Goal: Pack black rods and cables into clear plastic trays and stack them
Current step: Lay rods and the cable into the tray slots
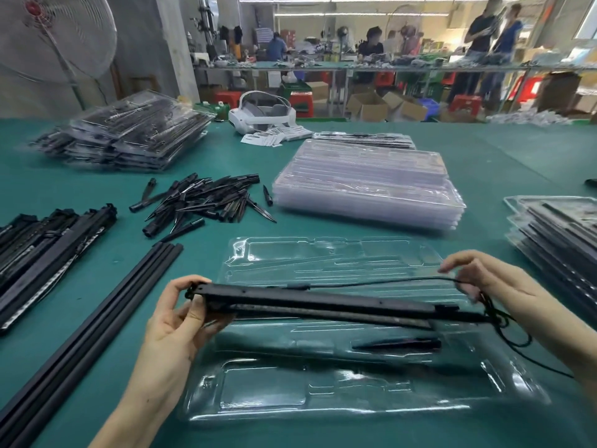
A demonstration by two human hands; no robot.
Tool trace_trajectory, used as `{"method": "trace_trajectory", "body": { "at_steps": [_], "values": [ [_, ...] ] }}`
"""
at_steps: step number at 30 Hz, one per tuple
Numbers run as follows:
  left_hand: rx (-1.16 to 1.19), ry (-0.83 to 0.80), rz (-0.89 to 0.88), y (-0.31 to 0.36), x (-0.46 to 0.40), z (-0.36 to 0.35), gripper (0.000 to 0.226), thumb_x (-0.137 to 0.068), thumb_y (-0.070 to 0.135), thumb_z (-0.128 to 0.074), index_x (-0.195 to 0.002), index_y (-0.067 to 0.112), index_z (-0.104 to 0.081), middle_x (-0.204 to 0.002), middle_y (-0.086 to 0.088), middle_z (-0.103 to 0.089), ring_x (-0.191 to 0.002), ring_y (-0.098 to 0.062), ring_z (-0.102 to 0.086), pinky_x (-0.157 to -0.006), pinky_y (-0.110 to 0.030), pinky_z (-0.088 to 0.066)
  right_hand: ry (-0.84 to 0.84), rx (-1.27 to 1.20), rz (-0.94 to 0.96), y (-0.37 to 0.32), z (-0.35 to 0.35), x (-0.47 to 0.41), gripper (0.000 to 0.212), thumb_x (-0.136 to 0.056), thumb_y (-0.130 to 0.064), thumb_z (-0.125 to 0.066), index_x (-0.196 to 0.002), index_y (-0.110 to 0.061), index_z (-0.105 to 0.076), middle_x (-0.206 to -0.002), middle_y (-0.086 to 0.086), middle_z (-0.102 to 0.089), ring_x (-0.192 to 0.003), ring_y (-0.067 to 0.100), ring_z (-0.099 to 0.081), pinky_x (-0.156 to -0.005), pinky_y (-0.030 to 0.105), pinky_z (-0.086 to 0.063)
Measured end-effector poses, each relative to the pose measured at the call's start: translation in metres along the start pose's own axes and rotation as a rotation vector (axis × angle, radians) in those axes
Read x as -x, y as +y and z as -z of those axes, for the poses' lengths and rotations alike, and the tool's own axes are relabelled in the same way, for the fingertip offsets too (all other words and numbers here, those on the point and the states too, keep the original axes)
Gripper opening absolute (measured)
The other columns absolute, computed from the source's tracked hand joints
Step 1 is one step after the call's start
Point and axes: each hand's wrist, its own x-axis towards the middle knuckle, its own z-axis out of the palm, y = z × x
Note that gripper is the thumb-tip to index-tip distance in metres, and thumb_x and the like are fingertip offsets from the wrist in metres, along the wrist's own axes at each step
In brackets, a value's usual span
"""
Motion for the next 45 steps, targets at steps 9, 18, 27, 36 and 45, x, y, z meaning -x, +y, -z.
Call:
{"method": "trace_trajectory", "body": {
  "at_steps": [9, 18, 27, 36, 45],
  "values": [
    [0.244, -0.188, 0.203, 0.007, -0.002, 0.004, 0.018, -0.087, 0.011, -0.039, -0.096, 0.017, -0.053, -0.119, -0.020, -0.065, -0.108, -0.027, -0.065, -0.077, -0.026, -0.057, 0.002, 0.462, 0.050, 0.011, -0.013, 0.008, 0.035, -0.074, -0.063, -0.057, -0.107, -0.051, -0.059, -0.083, -0.005, -0.050, -0.092, 0.009, -0.046, -0.092, 0.038, -0.035],
    [0.394, -0.183, 0.343, 0.008, -0.005, 0.009, 0.020, -0.080, 0.008, -0.033, -0.083, 0.008, -0.054, -0.122, -0.033, -0.057, -0.114, -0.044, -0.057, -0.086, -0.049, -0.053, 0.010, 0.519, 0.030, 0.031, -0.012, 0.007, 0.042, -0.062, -0.062, -0.064, -0.081, -0.027, -0.051, -0.075, -0.007, -0.057, -0.075, 0.008, -0.053, -0.091, 0.037, -0.034],
    [-0.013, 0.017, 0.288, -0.003, -0.008, -0.007, 0.034, -0.085, -0.011, -0.050, -0.072, 0.015, -0.034, -0.091, -0.010, -0.062, -0.078, -0.024, -0.063, -0.056, -0.027, -0.058, -0.096, 0.407, 0.084, 0.034, -0.011, 0.005, 0.045, -0.070, -0.020, -0.084, -0.072, -0.022, -0.039, -0.068, -0.005, -0.064, -0.062, 0.012, -0.051, -0.063, 0.021, -0.041],
    [-0.043, 0.047, 0.345, 0.005, -0.010, -0.007, 0.032, -0.082, -0.017, -0.040, -0.071, 0.013, -0.035, -0.093, -0.008, -0.060, -0.061, -0.021, -0.063, -0.064, -0.031, -0.050, -0.076, 0.540, 0.151, 0.036, -0.013, 0.005, 0.041, -0.071, -0.030, -0.082, -0.075, -0.021, -0.042, -0.068, -0.011, -0.059, -0.067, 0.014, -0.051, -0.069, 0.014, -0.036],
    [-0.533, 0.021, 0.078, 0.006, 0.001, -0.022, 0.016, -0.071, 0.016, -0.066, -0.083, 0.023, -0.058, -0.076, 0.010, -0.060, -0.069, -0.006, -0.053, -0.069, -0.024, -0.039, -0.083, 0.517, 0.125, 0.033, -0.006, 0.008, 0.038, -0.073, -0.030, -0.081, -0.079, -0.021, -0.044, -0.068, -0.012, -0.060, -0.067, 0.010, -0.053, -0.061, 0.014, -0.037]
  ]
}}
